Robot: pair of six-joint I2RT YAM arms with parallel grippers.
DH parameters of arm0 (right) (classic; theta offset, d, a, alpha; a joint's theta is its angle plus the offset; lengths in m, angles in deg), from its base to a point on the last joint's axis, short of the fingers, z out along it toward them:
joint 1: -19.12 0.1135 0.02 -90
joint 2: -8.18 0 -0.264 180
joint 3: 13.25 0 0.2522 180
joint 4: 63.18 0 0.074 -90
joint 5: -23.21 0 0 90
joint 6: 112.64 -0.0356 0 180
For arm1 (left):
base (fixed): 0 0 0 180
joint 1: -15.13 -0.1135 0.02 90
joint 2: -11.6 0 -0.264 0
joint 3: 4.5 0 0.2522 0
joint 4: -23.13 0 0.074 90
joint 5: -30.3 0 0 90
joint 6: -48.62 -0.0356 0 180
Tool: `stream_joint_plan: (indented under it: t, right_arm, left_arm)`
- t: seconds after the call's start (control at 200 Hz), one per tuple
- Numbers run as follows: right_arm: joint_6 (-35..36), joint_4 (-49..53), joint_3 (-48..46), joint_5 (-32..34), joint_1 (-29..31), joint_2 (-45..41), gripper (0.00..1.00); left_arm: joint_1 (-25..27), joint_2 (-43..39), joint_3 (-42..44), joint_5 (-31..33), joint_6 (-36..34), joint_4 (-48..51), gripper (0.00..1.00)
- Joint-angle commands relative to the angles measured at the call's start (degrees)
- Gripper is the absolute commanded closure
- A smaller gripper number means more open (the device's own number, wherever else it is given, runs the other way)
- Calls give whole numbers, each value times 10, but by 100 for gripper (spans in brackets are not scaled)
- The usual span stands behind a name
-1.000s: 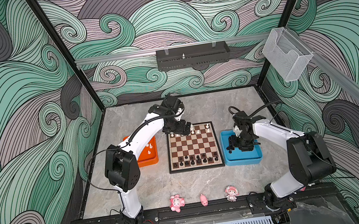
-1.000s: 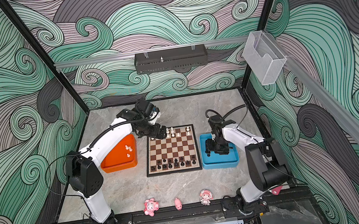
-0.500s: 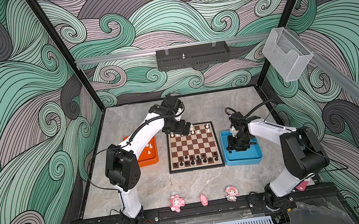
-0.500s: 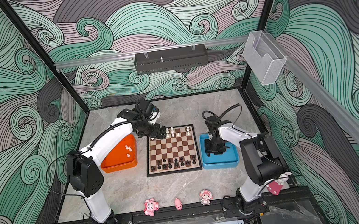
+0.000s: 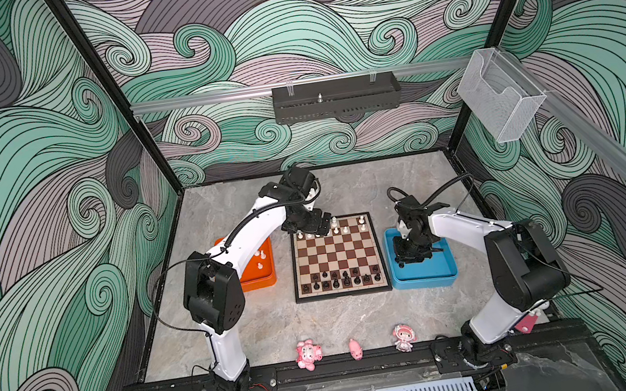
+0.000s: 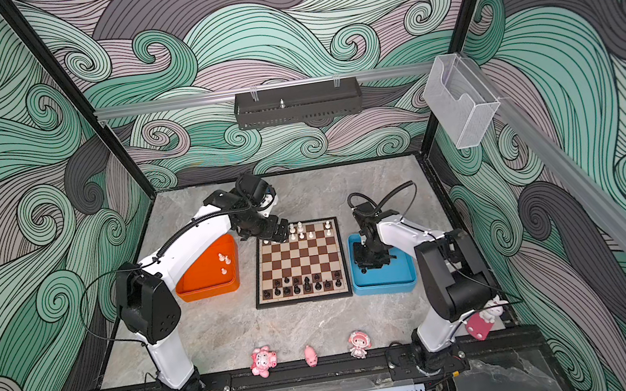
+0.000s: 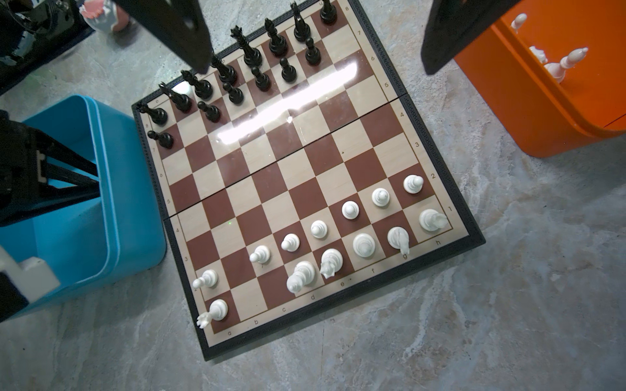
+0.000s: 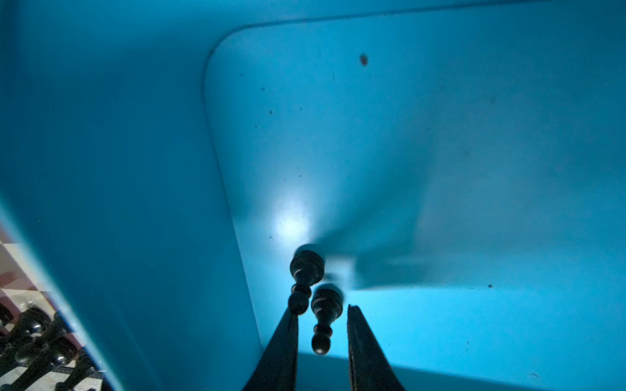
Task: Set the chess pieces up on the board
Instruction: 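Lower right gripper into the blue bin and grasp another black pawn, then carry the black pawn over the board while left gripper returns over orange bin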
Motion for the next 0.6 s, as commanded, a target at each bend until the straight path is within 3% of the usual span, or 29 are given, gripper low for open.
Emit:
stream_joint_plan:
  t: [0.0, 0.595]
  right_arm:
    - [-1, 3, 12, 17, 4, 12, 74]
    - [3, 5, 18, 29, 15, 20, 85]
  left_arm:
    - [-6, -3, -6, 7, 8, 6, 2]
    - [-17, -9, 8, 3, 16, 2, 1]
